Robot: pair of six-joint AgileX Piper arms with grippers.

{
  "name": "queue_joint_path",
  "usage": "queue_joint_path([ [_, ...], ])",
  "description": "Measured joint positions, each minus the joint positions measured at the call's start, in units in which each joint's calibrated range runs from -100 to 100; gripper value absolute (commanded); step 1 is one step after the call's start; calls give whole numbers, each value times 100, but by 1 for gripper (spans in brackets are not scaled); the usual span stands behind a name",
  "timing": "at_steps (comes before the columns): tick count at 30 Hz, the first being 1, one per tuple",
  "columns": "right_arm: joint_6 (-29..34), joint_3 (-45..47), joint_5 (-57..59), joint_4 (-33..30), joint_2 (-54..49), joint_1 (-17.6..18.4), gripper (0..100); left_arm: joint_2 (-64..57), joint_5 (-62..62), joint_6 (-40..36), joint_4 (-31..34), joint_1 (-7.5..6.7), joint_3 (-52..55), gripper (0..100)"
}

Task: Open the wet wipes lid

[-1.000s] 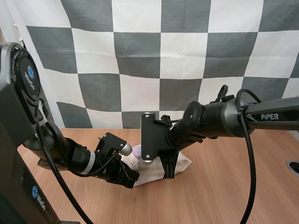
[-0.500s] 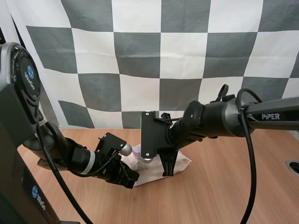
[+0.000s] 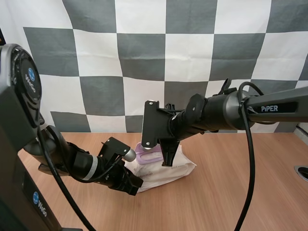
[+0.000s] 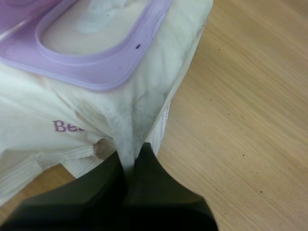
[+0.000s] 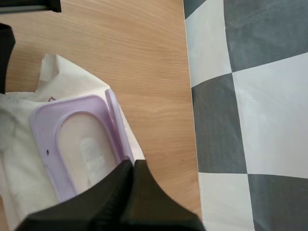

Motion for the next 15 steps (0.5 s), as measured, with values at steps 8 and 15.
queue_joint_path([
  [8,0,-17,-40,21,299,0,0,0,0,0,0,0,0,0],
  [15,-13,-540,-740,329,1123,0,0,0,0,0,54,0,0,0],
])
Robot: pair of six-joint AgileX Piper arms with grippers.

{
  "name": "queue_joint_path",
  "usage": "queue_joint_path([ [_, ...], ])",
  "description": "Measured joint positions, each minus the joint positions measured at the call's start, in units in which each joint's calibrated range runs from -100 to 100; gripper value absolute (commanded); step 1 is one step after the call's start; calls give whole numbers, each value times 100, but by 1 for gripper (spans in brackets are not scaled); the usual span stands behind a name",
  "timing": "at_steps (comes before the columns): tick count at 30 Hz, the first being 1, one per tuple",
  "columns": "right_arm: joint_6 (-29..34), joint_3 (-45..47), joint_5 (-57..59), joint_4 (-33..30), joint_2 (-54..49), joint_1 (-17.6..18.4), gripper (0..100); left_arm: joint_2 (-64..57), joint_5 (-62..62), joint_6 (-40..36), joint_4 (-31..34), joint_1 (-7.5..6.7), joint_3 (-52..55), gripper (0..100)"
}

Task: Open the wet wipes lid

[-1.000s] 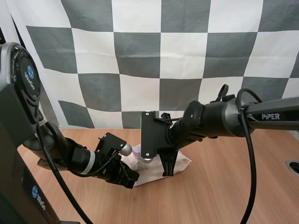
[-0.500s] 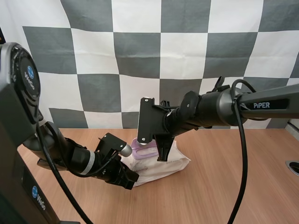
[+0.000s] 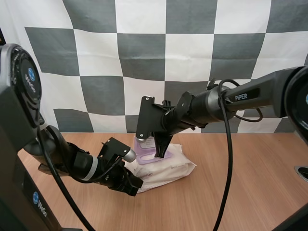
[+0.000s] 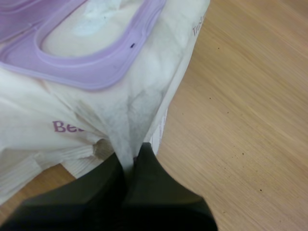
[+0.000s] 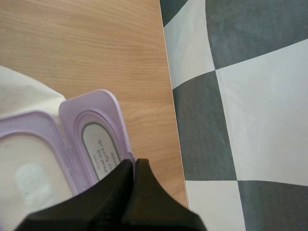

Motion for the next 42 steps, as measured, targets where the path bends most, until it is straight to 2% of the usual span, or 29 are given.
queue_joint_path([
  [6,-7,-125,37,32,275,0,0,0,0,0,56,0,12,0],
  [8,-20,-85,502,60,431,0,0,0,0,0,39,0,12,0],
  [28,-37,-176,-93,285,1010,0,0,0,0,0,-41,0,12,0],
  [37,-5,-233,-144,450,896,0,0,0,0,0,-56,0,12,0],
  [42,-5,-324,-109,542,315,-16,0,0,0,0,-56,0,12,0],
])
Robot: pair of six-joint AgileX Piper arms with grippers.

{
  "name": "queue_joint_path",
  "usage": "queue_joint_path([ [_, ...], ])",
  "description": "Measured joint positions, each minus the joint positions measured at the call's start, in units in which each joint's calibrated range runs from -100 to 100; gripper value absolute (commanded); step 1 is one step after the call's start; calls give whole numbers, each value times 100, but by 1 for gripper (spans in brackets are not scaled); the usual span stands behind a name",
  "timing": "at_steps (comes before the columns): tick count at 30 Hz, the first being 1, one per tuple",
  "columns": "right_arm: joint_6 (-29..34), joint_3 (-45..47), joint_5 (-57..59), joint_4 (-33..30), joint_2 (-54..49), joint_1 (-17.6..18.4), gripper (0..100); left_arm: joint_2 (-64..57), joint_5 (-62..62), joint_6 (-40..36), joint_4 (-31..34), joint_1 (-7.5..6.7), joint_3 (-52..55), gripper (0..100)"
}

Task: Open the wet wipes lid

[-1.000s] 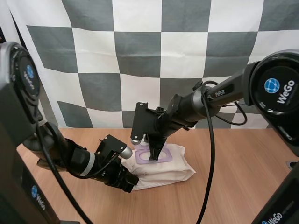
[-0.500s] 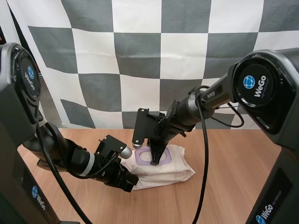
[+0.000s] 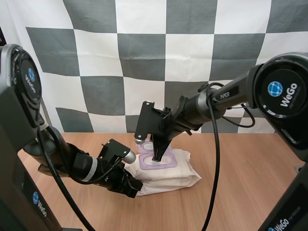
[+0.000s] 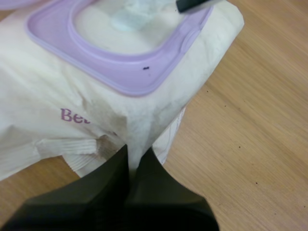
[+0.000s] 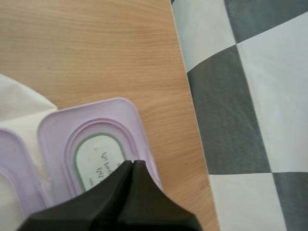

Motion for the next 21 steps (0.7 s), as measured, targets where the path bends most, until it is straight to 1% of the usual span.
queue_joint_path([
  [4,231,-13,326,-114,-527,-24,0,0,0,0,0,0,0,0],
  [7,648,0,804,-361,-983,-30,0,0,0,0,11,0,0,0],
  [12,1386,0,1355,-1107,-1628,-30,0,0,39,0,120,0,0,0],
  [13,1508,0,1477,-1286,-1729,-30,0,0,56,0,138,0,0,1],
  [14,1668,0,1624,-1465,-1853,-30,0,0,75,0,147,0,0,5],
  [15,1824,0,1787,-1642,-1983,-30,0,-17,95,0,191,0,0,11],
  [16,1980,0,1976,-1784,-2108,-30,0,-15,118,0,216,0,0,20],
  [18,2259,0,2258,-2108,-2365,-30,0,-15,162,0,302,0,0,45],
  [21,2724,0,2581,-2642,-2730,-30,0,-15,162,0,312,0,0,95],
])
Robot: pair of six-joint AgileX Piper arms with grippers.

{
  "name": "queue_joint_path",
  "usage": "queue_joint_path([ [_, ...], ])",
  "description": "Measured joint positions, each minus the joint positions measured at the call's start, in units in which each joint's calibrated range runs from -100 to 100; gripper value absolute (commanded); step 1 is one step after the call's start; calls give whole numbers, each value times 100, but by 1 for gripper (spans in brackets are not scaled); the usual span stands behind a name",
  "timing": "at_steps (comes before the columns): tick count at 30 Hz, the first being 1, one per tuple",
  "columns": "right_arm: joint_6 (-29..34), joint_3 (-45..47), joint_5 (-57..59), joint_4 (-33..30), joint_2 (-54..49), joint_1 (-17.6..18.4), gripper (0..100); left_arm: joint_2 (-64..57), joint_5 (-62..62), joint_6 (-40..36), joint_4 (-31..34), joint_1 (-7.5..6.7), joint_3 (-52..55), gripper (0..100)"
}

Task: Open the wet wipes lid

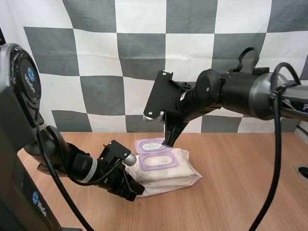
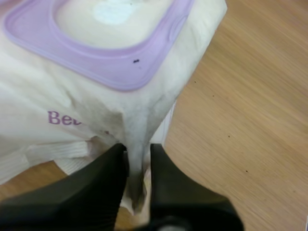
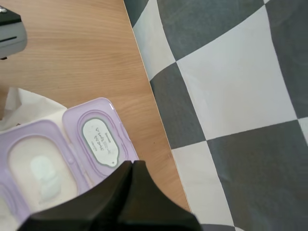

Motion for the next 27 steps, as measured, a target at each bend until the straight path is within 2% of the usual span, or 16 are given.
queue_joint_path([
  [1,124,0,89,-137,-101,0,0,0,0,0,0,0,0,100],
  [6,900,0,738,-906,-643,0,0,-14,-10,0,34,0,0,100],
  [12,1771,0,1638,-1362,-1184,0,0,-461,10,0,157,0,0,100],
  [18,2545,0,2226,-1533,-1673,-125,0,-1255,525,0,178,118,0,100],
  [21,2933,0,2383,-1565,-2153,-283,0,-1768,1007,0,188,230,0,100],
  [22,2988,0,2383,-1541,-2290,-310,0,-2009,1263,0,235,294,0,100],
  [23,3010,0,2383,-1526,-2423,-318,0,-2485,1734,0,329,430,-12,100],
  [27,2989,0,2343,-1127,-2953,-324,0,-3278,2293,0,555,650,-237,100],
])
